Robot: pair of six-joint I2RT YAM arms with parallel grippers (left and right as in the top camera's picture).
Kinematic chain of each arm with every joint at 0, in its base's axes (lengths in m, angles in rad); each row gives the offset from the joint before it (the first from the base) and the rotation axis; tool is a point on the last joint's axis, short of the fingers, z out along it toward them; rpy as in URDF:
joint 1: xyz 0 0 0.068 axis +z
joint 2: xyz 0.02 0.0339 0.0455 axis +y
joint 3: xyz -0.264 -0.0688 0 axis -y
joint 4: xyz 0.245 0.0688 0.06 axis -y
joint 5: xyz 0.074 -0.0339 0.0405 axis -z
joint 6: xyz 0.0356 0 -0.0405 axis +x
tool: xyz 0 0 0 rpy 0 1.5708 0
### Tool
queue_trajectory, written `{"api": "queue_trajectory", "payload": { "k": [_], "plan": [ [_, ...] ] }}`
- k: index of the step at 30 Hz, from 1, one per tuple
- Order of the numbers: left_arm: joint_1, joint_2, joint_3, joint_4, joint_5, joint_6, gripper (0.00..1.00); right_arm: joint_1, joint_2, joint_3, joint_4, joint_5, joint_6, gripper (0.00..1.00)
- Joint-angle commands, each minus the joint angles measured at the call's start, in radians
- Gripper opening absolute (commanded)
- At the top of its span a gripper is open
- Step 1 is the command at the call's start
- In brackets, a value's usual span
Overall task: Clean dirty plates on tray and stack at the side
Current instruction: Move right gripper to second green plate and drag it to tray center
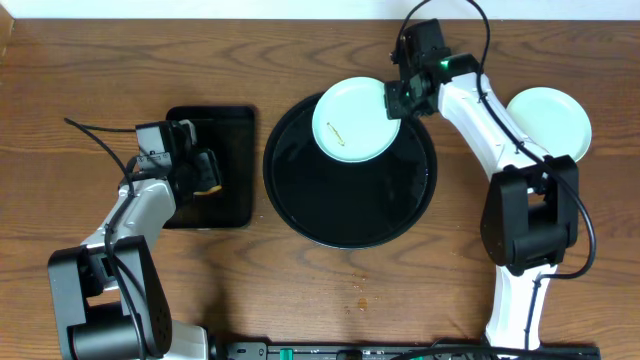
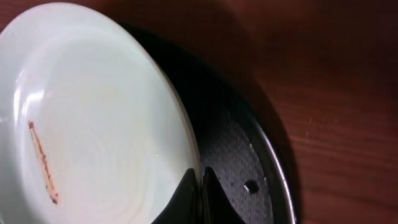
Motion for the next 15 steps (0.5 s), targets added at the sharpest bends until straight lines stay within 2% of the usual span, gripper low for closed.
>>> {"api": "queue_trajectory", "payload": {
  "k": [1, 12, 13, 15],
  "plan": [
    [0.003, 0.003, -0.020, 0.001, -0.047, 0.006, 0.63, 0.013, -0.011, -0.024, -0.017, 0.005, 0.048, 0.01],
    [0.003, 0.070, -0.025, 0.032, -0.047, 0.006, 0.60, 0.028, -0.011, -0.091, -0.036, 0.006, 0.055, 0.01],
    [0.003, 0.082, -0.025, 0.039, -0.046, 0.006, 0.55, 0.028, -0.011, -0.099, -0.037, 0.006, 0.056, 0.01],
    [0.003, 0.099, -0.024, 0.050, -0.046, 0.006, 0.31, 0.028, -0.011, -0.114, -0.041, 0.006, 0.065, 0.01]
  ]
}}
